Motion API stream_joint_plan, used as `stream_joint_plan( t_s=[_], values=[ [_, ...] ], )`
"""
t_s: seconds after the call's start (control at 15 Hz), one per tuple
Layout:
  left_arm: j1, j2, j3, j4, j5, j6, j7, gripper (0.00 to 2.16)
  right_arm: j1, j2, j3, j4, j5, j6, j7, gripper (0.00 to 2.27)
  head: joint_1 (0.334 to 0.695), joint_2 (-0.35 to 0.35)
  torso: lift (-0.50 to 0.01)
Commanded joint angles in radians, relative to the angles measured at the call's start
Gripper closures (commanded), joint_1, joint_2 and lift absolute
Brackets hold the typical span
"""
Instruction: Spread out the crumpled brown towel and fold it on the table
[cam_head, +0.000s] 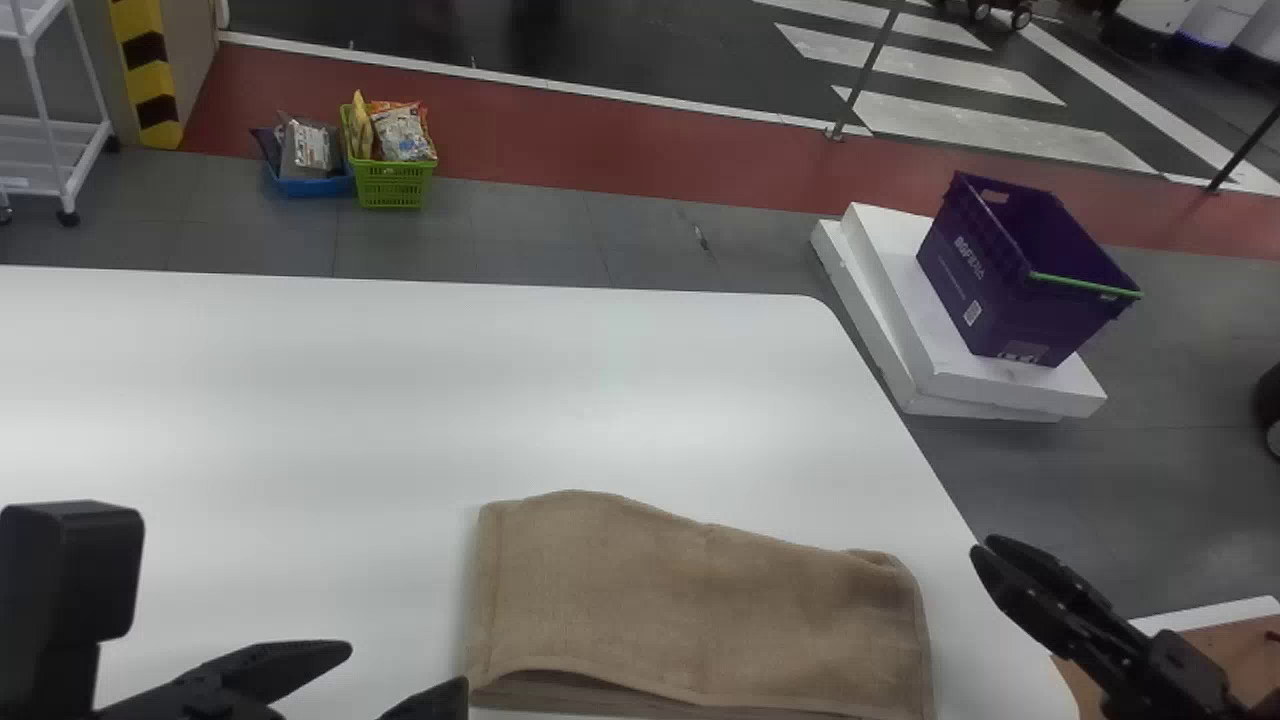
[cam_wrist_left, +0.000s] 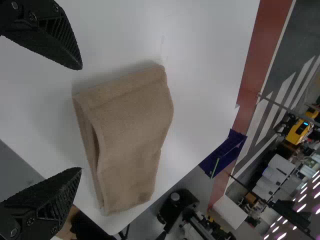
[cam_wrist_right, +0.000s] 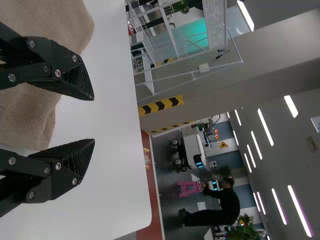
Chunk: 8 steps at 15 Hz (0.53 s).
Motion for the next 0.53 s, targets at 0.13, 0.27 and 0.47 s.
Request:
stream_joint_plan(
  t_s=[0.13, 0.27, 0.47],
  values=[
    [0.017, -0.003, -0.038, 0.037, -0.053, -0.193, 0.01, 0.09, 0.013, 0.061, 0.096, 0.012, 0.004, 0.018, 0.009, 1.54, 0.695, -0.35, -0.127],
    [0.03, -0.003, -0.029, 0.029, -0.073, -0.248, 0.013, 0.09, 0.017, 0.094, 0.145, -0.003, 0.002, 0.018, 0.009, 1.54, 0.695, -0.35, -0.127],
    [0.049, -0.003, 0.0, 0.008, -0.082, -0.275, 0.023, 0.09, 0.018, 0.094, 0.248, -0.008, 0.028, -0.031, -0.028, 1.54, 0.695, -0.35, -0.127]
  ],
)
